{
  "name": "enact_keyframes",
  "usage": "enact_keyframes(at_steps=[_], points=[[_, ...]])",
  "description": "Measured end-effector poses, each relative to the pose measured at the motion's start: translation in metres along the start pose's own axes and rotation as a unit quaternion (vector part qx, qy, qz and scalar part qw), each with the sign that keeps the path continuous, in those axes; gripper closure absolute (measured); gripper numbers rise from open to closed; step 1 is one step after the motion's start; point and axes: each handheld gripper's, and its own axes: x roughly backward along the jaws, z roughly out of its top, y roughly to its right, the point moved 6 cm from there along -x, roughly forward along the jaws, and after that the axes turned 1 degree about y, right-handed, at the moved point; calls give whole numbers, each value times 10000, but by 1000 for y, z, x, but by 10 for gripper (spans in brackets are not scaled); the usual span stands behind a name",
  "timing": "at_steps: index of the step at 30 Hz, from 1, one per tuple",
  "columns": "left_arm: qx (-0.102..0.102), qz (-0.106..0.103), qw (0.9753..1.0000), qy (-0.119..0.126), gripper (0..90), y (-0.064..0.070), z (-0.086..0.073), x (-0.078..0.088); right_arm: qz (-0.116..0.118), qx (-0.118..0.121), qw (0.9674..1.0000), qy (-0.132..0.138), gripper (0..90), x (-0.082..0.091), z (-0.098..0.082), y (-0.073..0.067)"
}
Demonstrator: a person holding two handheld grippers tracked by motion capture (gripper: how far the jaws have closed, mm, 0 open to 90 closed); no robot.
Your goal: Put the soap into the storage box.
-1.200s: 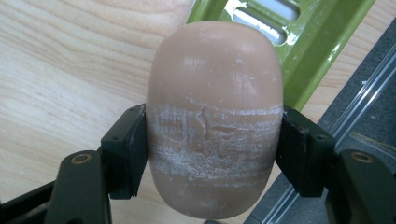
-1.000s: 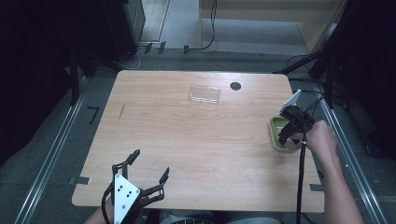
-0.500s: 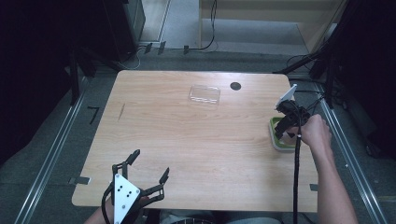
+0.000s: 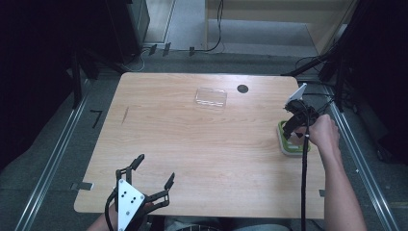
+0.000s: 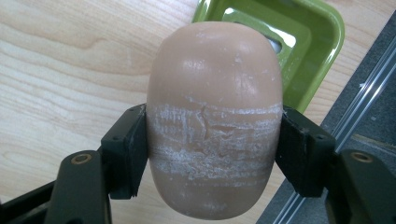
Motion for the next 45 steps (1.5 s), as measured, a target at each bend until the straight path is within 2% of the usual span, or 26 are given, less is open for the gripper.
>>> enact_keyframes(at_steps=[13, 25, 45], points=[[-9, -7, 10000, -1, 99, 0, 0, 0, 76, -233, 9997, 57, 334, -7, 3, 11], [4, -4, 10000, 7, 99, 0, 0, 0, 277, -610, 9977, 141, 334, -18, 5, 20], [4, -5, 10000, 6, 99, 0, 0, 0, 260, -819, 9963, 95, 335, -33, 7, 25]])
